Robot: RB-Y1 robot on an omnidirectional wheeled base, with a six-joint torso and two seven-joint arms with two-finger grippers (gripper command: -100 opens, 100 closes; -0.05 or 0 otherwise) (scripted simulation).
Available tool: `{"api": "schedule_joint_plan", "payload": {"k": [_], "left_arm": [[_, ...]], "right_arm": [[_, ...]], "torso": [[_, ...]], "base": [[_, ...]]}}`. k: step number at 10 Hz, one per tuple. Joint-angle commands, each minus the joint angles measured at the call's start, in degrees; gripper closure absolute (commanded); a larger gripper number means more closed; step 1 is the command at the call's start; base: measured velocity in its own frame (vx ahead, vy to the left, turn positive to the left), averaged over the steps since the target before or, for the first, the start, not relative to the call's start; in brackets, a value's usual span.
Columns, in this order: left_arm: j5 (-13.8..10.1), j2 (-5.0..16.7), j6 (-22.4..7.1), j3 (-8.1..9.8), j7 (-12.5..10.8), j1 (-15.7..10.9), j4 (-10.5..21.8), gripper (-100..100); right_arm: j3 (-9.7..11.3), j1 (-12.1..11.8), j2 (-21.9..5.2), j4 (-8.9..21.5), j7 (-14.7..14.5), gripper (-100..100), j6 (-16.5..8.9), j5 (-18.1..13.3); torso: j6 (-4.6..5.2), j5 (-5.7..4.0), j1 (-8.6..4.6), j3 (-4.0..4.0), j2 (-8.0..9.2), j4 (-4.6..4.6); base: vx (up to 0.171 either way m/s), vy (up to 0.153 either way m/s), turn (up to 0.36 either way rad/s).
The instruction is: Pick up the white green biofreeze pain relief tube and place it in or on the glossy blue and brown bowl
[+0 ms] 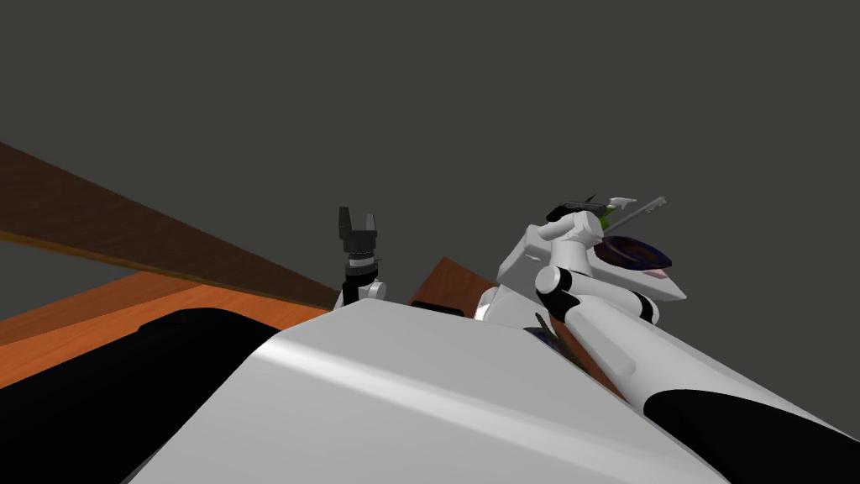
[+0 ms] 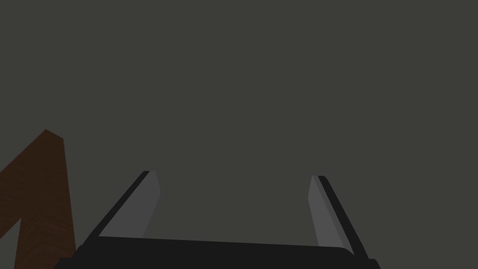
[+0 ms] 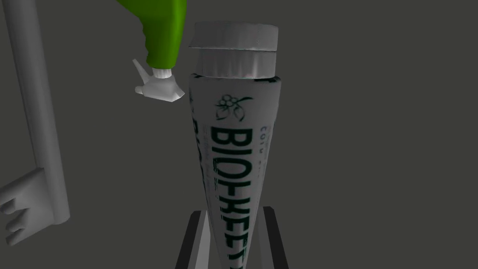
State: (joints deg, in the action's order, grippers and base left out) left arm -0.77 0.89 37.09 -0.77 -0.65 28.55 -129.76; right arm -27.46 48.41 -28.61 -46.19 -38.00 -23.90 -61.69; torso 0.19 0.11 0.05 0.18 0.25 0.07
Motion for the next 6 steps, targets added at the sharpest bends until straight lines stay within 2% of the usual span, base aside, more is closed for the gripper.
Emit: {"api": "schedule_joint_plan", "payload": {"k": [1, 2, 6], "left_arm": [[0.00, 0.00, 0.00, 0.00, 0.00, 0.00, 0.00, 0], [0.00, 0.00, 0.00, 0.00, 0.00, 0.00, 0.00, 0], [0.00, 0.00, 0.00, 0.00, 0.00, 0.01, 0.00, 0]], "right_arm": [[0.38, -0.62, -0.04, -1.67, -1.15, 100, 0.15, 1.15], [1.59, -1.61, -1.07, -3.01, -0.09, 100, 1.73, 0.63], [3.14, -4.82, -3.08, -6.20, 2.66, 100, 5.52, -0.56]], "torso": [[0.00, 0.00, 0.00, 0.00, 0.00, 0.00], [-0.02, -0.01, 0.01, -0.03, -0.05, -0.02], [0.11, -0.02, -0.15, -0.02, -0.06, 0.01]], "base": [[-0.027, -0.012, -0.012], [-0.027, -0.019, -0.059], [-0.013, -0.036, -0.088]]}}
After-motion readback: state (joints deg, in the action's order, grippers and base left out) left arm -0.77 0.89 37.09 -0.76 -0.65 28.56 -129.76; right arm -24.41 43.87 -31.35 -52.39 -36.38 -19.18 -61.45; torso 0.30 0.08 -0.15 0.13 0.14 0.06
